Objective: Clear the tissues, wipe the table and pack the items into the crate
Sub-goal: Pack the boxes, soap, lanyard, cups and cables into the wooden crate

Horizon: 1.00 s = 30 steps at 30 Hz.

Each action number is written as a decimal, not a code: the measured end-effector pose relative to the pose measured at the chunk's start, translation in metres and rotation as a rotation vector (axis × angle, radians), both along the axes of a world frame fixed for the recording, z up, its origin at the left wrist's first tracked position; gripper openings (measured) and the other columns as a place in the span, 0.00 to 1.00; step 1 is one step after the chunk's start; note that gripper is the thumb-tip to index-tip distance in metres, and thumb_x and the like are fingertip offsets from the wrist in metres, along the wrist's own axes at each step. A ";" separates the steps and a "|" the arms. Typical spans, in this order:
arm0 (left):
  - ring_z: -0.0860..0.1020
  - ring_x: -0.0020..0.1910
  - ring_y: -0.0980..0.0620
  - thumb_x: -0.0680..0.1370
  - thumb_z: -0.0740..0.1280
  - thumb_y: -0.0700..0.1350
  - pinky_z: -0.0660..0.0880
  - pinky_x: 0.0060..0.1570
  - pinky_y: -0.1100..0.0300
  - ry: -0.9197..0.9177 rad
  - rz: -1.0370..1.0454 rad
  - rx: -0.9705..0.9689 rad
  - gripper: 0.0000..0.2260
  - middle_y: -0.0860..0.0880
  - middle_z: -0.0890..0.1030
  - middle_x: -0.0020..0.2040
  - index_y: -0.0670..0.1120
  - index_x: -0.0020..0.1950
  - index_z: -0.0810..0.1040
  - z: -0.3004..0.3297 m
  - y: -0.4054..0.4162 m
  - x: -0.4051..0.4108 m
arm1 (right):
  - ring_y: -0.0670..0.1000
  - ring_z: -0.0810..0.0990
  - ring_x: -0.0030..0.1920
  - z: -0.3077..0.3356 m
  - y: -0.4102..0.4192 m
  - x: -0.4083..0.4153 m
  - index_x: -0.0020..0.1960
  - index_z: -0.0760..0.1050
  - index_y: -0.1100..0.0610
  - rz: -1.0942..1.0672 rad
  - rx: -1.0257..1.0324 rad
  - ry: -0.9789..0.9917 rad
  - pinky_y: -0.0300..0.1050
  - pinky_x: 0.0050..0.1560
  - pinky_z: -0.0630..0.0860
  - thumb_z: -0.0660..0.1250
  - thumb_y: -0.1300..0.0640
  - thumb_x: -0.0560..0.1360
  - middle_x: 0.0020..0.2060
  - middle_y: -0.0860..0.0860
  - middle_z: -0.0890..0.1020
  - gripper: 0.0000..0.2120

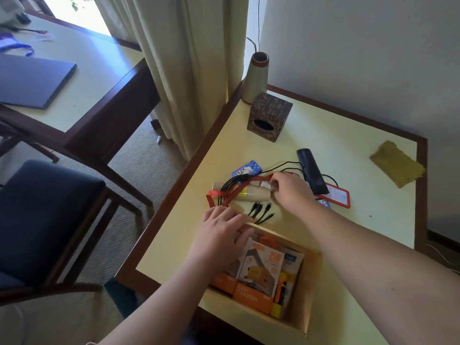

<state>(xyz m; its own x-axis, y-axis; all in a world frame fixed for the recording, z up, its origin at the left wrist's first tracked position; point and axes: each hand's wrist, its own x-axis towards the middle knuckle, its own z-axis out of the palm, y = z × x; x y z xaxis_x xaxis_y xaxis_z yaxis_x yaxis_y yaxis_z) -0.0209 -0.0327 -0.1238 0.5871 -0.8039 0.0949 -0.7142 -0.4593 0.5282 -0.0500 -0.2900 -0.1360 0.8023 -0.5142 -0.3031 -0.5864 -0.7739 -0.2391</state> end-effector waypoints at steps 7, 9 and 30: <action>0.74 0.62 0.54 0.83 0.65 0.59 0.65 0.69 0.55 0.005 0.003 -0.010 0.12 0.60 0.79 0.57 0.59 0.63 0.81 0.000 0.000 -0.001 | 0.51 0.82 0.45 0.031 0.001 -0.032 0.60 0.80 0.55 -0.137 0.155 -0.019 0.54 0.46 0.82 0.69 0.47 0.80 0.46 0.49 0.84 0.14; 0.74 0.61 0.54 0.82 0.66 0.58 0.67 0.68 0.53 0.013 0.001 -0.021 0.11 0.60 0.80 0.57 0.58 0.63 0.81 0.000 0.000 0.000 | 0.49 0.82 0.41 0.046 0.007 -0.056 0.59 0.80 0.56 -0.240 0.226 -0.050 0.49 0.40 0.80 0.68 0.49 0.81 0.43 0.49 0.84 0.13; 0.75 0.60 0.50 0.82 0.67 0.57 0.68 0.67 0.50 -0.012 -0.018 0.046 0.11 0.57 0.81 0.58 0.55 0.61 0.82 -0.003 -0.001 0.001 | 0.53 0.83 0.46 0.060 0.146 -0.136 0.53 0.79 0.50 -0.663 0.122 0.135 0.47 0.44 0.79 0.59 0.47 0.83 0.46 0.48 0.84 0.12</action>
<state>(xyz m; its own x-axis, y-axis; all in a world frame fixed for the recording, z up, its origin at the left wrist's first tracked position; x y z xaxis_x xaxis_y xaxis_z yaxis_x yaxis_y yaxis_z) -0.0196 -0.0335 -0.1273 0.5719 -0.8178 0.0646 -0.7285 -0.4701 0.4984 -0.1860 -0.1445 -0.0759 0.2811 -0.8395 -0.4651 -0.9577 -0.2138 -0.1929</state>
